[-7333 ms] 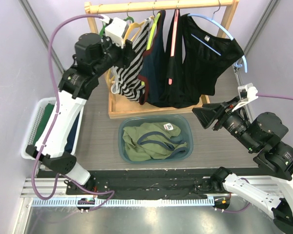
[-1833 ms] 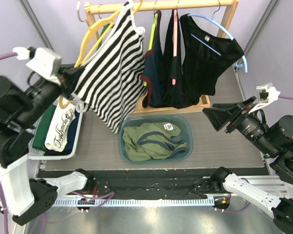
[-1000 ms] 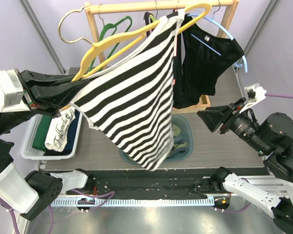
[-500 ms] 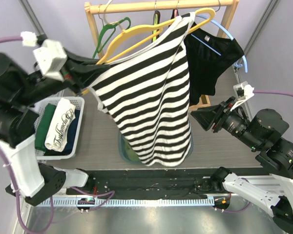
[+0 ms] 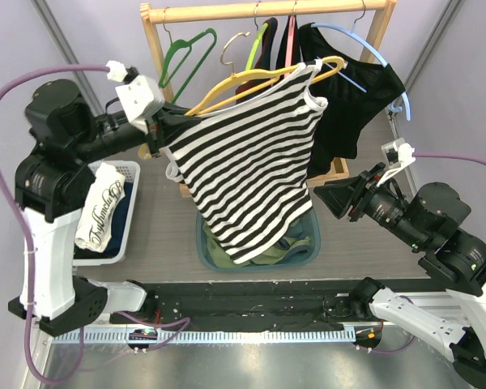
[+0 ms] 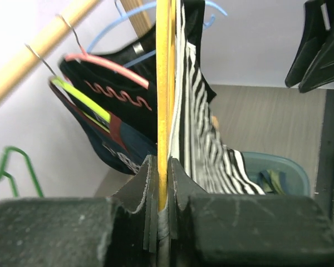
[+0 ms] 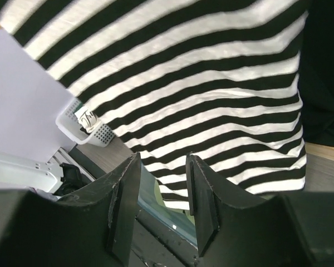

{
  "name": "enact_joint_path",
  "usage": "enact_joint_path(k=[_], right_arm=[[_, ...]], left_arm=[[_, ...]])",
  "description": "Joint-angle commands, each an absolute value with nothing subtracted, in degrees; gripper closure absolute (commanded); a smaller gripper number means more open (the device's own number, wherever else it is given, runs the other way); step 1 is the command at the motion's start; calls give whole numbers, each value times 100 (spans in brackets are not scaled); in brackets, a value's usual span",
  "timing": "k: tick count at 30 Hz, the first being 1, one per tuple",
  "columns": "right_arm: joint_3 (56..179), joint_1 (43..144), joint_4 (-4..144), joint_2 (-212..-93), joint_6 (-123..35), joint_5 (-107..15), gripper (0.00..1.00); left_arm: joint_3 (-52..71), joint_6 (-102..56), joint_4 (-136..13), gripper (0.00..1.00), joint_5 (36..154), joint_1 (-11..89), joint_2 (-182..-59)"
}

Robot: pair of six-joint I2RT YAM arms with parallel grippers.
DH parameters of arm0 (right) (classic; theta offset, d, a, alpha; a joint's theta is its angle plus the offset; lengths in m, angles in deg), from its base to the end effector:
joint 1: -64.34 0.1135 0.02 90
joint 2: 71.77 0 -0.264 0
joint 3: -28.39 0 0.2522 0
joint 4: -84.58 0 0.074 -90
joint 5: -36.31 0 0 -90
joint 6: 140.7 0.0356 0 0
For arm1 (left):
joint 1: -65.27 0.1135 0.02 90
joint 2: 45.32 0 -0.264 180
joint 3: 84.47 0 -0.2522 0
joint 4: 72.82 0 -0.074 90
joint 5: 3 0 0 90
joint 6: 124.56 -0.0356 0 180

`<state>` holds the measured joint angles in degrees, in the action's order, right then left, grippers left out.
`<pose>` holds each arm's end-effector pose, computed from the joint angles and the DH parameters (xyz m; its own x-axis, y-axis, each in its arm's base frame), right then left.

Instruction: Remove the tank top from the hanger

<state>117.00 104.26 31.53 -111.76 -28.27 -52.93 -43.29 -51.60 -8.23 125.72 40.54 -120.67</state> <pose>0.0716 0.0605 0.4639 -0.3035 0.2435 -0.9212 -0.5799 0.7199 0.3814 0.1429 -0.0904 0.5926 0.2451 0.1388 -0.9595 0.8604 0.4250 0.2813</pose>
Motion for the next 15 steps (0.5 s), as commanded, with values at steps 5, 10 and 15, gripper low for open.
enact_joint_path(k=[5, 10, 15], right_arm=[[11483, 10415, 3575, -10983, -2882, -5342, 54], [11457, 10415, 3522, -10878, -2899, -5342, 55], [11352, 10415, 3557, -10878, -2873, -5527, 54]], left_arm=[[-4227, -5741, -1485, 100, 13304, 4031, -11344], [-3663, -5777, -1459, 100, 13297, 4031, -10914], [-3443, -5996, -1433, 100, 13069, 4022, -10702]])
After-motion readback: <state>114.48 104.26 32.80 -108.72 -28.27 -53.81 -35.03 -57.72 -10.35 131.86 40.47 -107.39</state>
